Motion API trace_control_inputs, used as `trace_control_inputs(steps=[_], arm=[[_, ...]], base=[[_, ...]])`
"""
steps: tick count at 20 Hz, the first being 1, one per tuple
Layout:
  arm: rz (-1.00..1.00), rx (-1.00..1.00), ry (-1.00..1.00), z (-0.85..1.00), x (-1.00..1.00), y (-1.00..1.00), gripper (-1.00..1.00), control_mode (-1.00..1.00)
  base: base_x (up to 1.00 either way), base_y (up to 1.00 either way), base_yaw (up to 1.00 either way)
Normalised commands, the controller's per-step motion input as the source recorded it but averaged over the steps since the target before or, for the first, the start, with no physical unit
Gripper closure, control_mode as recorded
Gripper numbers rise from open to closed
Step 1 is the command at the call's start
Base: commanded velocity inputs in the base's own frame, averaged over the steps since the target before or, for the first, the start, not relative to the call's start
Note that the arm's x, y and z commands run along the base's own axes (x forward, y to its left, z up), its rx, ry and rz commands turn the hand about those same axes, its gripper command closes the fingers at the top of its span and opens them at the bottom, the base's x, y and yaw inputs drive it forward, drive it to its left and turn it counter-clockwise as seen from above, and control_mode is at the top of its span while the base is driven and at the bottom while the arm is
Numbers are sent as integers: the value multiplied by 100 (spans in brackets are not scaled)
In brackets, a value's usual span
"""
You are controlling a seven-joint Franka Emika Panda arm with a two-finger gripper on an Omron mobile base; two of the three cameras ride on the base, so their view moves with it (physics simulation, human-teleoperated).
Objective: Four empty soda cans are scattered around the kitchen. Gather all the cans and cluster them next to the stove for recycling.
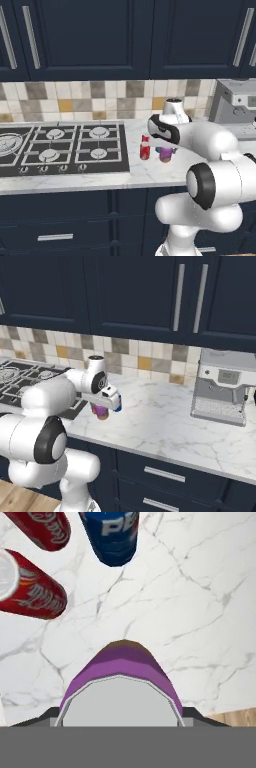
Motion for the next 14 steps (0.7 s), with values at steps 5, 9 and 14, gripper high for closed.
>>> trace_control_inputs(steps=[5, 9, 14], arm=[[0, 0, 0, -23, 24, 0, 100, -100], [0, 0, 0, -23, 26, 0, 100, -100], [0, 0, -2, -19, 27, 0, 100, -100]], base=[[0, 0, 0], [0, 0, 0], [0, 0, 0]])
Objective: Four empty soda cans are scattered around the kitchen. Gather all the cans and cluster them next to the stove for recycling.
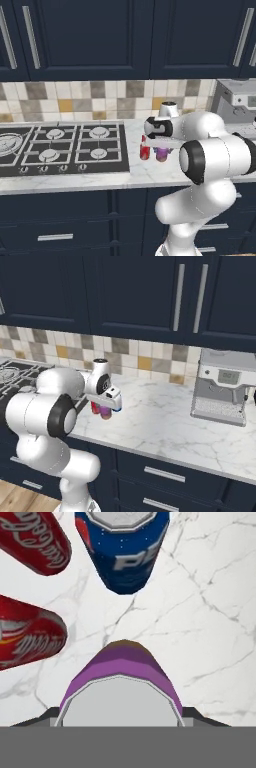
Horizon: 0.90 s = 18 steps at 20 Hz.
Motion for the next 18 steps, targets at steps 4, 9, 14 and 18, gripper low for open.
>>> trace_control_inputs(steps=[4, 9, 14, 18], arm=[[0, 0, -2, -20, 24, 0, 100, -100], [0, 3, 0, -23, 19, 0, 100, -100], [0, 5, 0, -21, 19, 0, 100, -100], [0, 3, 0, -18, 20, 0, 100, -100]], base=[[0, 0, 0], [0, 0, 0], [0, 0, 0], [0, 0, 0]])
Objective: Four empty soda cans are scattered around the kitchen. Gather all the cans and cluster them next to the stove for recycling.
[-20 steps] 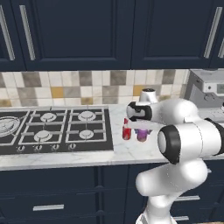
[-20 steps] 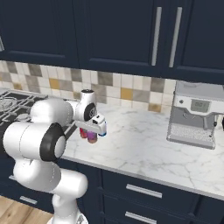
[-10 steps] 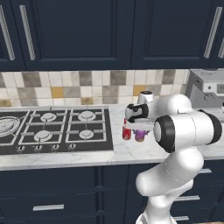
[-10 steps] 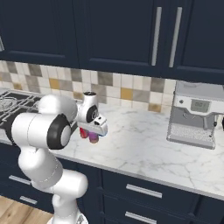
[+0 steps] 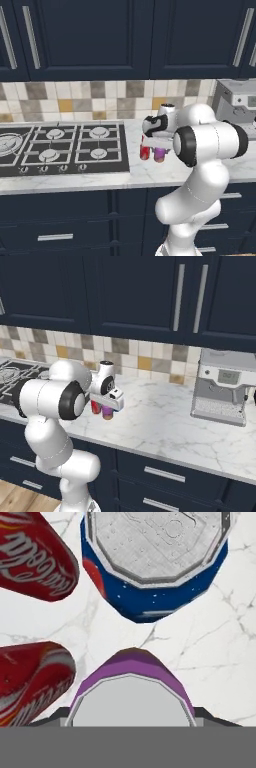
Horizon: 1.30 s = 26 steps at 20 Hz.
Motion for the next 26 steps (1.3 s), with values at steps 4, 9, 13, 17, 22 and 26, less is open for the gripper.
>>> trace_control_inputs(steps=[4, 9, 13, 17, 22, 26], arm=[[0, 1, 0, -21, 13, 3, 100, -100], [0, 1, 0, -30, 2, 1, 100, -100], [0, 0, 1, -36, 0, 4, -100, -100], [0, 3, -1, -8, 0, 1, -100, -100], [0, 5, -1, 11, -1, 0, -100, -100], [0, 6, 0, 10, -8, 0, -100, -100]], base=[[0, 0, 0], [0, 0, 0], [0, 0, 0], [0, 0, 0], [0, 0, 0], [0, 0, 0]])
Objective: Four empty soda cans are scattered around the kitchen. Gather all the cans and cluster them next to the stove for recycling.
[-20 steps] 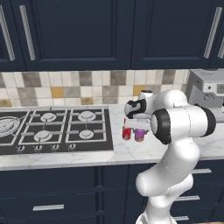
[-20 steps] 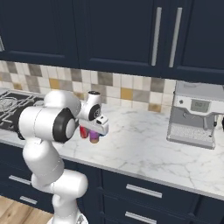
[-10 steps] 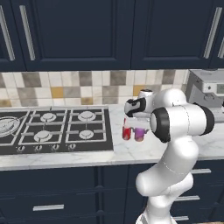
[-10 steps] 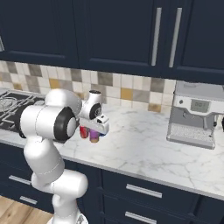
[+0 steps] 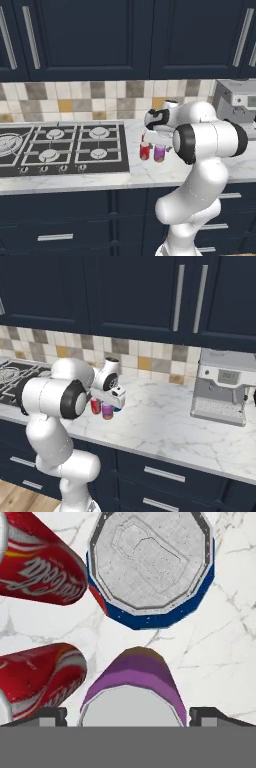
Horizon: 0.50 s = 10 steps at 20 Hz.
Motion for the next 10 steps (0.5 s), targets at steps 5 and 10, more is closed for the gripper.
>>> trace_control_inputs(steps=[5, 10], arm=[[0, 3, 0, 22, -1, 3, -100, -100], [0, 1, 0, 35, -8, 4, -100, -100]], base=[[0, 0, 0], [0, 0, 0]])
